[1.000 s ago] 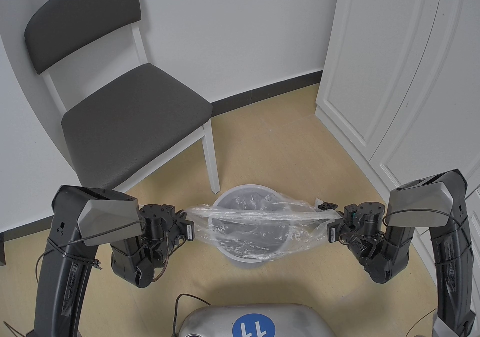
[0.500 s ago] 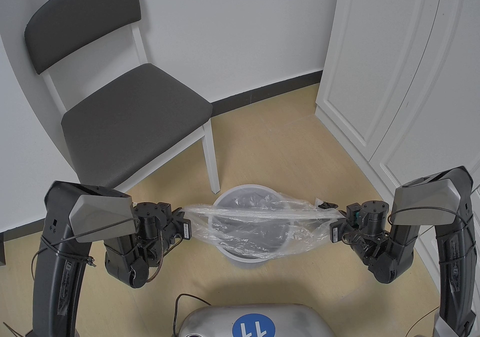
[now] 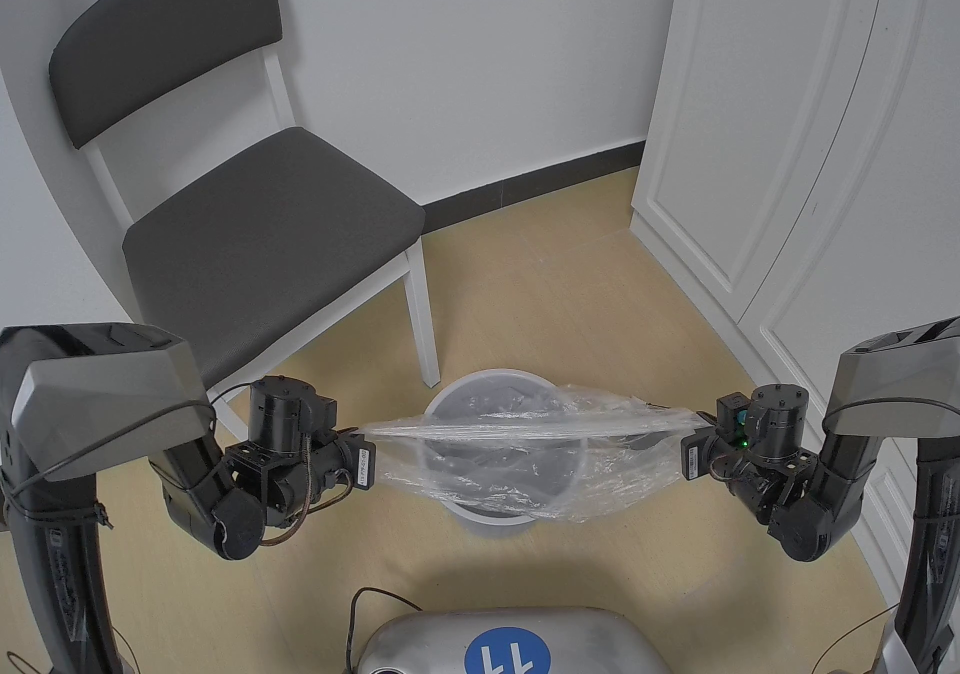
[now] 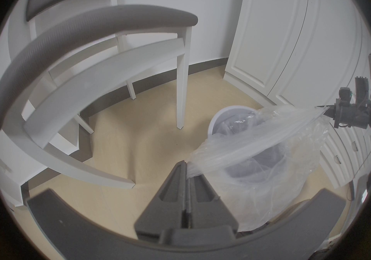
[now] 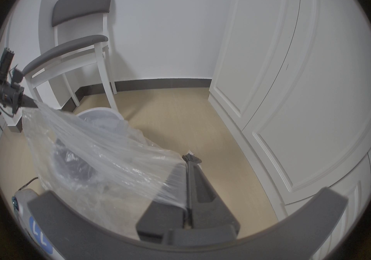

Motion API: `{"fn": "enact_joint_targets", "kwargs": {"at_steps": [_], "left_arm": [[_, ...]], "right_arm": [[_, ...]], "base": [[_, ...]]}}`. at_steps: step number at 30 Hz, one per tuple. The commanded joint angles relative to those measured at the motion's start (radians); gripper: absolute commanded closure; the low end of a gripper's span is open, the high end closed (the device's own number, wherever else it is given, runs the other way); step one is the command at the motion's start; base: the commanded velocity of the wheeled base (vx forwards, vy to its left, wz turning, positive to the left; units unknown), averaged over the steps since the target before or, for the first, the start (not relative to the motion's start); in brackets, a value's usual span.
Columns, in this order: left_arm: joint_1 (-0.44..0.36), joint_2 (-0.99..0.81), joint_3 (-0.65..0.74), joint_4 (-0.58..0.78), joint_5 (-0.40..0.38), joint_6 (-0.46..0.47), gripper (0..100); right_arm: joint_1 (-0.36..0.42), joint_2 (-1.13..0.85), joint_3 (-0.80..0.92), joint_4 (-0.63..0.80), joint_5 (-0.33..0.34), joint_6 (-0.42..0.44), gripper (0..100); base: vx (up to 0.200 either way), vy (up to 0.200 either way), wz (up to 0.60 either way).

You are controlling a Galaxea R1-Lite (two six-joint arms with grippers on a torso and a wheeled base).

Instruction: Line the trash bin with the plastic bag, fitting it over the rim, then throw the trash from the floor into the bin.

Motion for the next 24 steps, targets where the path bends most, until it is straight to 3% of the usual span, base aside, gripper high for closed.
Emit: {"fn": "enact_joint_targets", "kwargs": {"at_steps": [1, 10, 19, 24], "left_arm": [[0.000, -0.113, 0.030, 0.032, 0.003, 0.003, 100], [-0.011, -0.173, 0.050, 0.184, -0.005, 0.009, 100], [-0.057, -0.122, 0.084, 0.233, -0.006, 0.038, 100], [-0.071, -0.073, 0.110, 0.233, -0.008, 0.078, 100]], "right_arm": [[-0.005, -0.062, 0.041, 0.011, -0.001, -0.015, 100], [-0.008, -0.111, 0.135, 0.012, 0.004, -0.098, 100], [-0.007, -0.112, 0.205, 0.009, 0.010, -0.155, 100], [-0.008, -0.098, 0.258, 0.005, 0.059, -0.213, 100]], "base": [[0.000, 0.000, 0.00], [0.000, 0.000, 0.00], [0.000, 0.000, 0.00], [0.000, 0.000, 0.00]]}}
